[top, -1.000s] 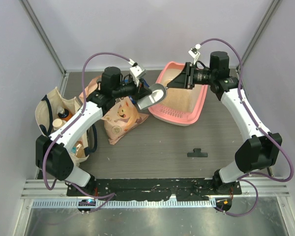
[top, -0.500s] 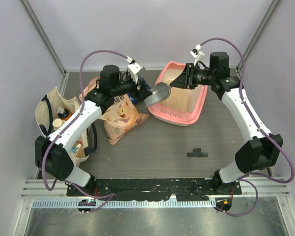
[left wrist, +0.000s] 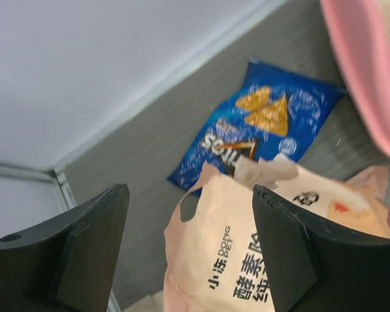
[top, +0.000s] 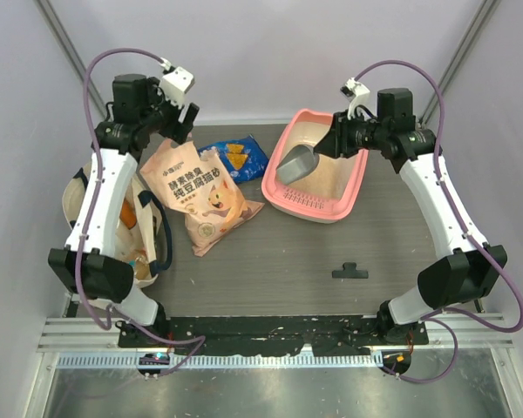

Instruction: Fill the litter box with clean litter

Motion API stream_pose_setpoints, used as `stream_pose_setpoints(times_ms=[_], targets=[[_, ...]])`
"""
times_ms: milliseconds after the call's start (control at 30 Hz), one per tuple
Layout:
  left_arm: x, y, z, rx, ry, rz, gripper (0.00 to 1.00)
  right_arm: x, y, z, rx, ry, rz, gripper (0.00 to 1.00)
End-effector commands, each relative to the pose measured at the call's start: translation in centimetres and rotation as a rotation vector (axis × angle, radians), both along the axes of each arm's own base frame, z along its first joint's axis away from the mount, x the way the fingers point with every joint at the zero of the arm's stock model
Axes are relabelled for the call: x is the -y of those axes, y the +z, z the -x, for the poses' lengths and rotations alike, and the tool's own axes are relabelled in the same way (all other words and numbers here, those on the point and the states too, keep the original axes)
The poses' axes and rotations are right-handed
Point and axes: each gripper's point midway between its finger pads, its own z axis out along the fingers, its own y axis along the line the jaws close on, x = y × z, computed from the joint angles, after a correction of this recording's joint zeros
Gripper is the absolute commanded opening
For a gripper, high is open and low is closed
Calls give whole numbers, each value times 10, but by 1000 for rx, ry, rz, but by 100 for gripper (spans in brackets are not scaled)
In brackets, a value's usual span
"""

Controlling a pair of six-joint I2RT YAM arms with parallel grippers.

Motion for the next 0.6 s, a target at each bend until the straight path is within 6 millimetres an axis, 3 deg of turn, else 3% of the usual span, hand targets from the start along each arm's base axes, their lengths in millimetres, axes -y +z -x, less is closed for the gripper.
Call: stream_pose_setpoints(times_ms=[0,233,333,433,467,533,567], targets=[[-29,-60,6,-230,42,-122,80,-5,47,3,135,28,-51,2],[-57,-109,14,-448,102,-218,79,-7,49,4,140,47,-61,2],[-62,-118,16,-493,112,-207,72,-8,49,4,135,45,-69,2],[-58,-118,22,-507,97,-176,54,-9,49,5,138,48,-73,2],[-55,-116,24,-509,89,-162,43,-9,49,4,138,48,-74,2],[-50,-109,28,-498,74,-138,33,-10,52,3,148,48,-78,2],[-49,-109,31,-499,69,-136,23,-11,57,3,161,49,-82,2]])
